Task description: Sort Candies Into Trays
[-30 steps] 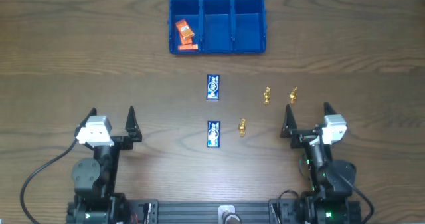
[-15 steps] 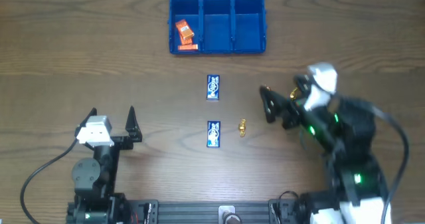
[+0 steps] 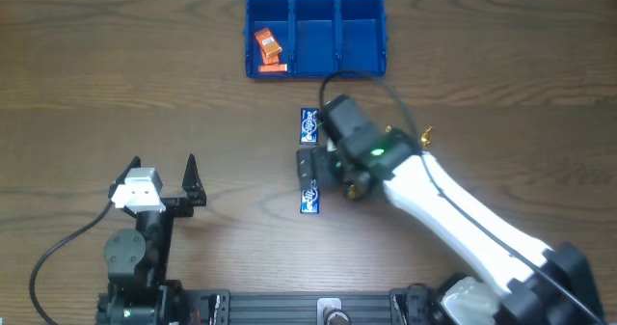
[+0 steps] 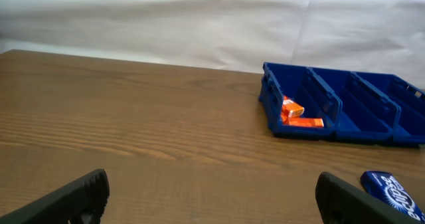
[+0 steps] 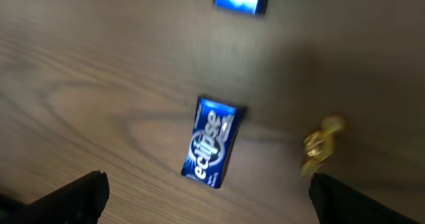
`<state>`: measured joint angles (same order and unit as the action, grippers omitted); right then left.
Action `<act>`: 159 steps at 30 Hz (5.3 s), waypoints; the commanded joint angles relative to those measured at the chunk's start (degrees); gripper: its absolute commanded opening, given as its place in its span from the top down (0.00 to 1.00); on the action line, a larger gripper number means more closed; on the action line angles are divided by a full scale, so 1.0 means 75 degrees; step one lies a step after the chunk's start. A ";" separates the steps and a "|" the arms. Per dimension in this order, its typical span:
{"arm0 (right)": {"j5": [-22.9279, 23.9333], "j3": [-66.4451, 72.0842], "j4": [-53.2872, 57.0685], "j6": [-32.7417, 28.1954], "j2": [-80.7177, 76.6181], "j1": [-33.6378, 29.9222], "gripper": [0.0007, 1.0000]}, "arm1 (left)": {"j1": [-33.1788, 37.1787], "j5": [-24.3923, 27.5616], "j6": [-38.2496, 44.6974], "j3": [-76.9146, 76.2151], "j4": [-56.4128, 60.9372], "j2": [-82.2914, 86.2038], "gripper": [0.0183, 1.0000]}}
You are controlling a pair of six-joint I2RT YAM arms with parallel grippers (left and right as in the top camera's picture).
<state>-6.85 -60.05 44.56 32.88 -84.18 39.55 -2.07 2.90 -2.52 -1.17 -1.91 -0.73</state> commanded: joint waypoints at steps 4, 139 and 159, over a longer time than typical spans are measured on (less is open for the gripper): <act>0.0927 -0.0382 0.0102 0.1763 -0.1358 0.1306 0.00 | 0.0026 -0.0041 0.0114 0.0119 -0.0323 0.0050 0.00; 0.1411 -0.4520 0.1029 0.0825 -0.5552 -0.0440 0.46 | 0.0026 -0.0041 0.0114 0.0119 -0.0323 0.0050 0.00; 0.3101 -0.5983 0.2238 -0.0102 -0.2906 -0.0539 0.78 | 0.0026 -0.0041 0.0114 0.0119 -0.0323 0.0050 0.00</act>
<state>9.47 -96.66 58.15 36.82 -106.59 36.97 -2.07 2.92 -2.52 -1.19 -1.96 -0.73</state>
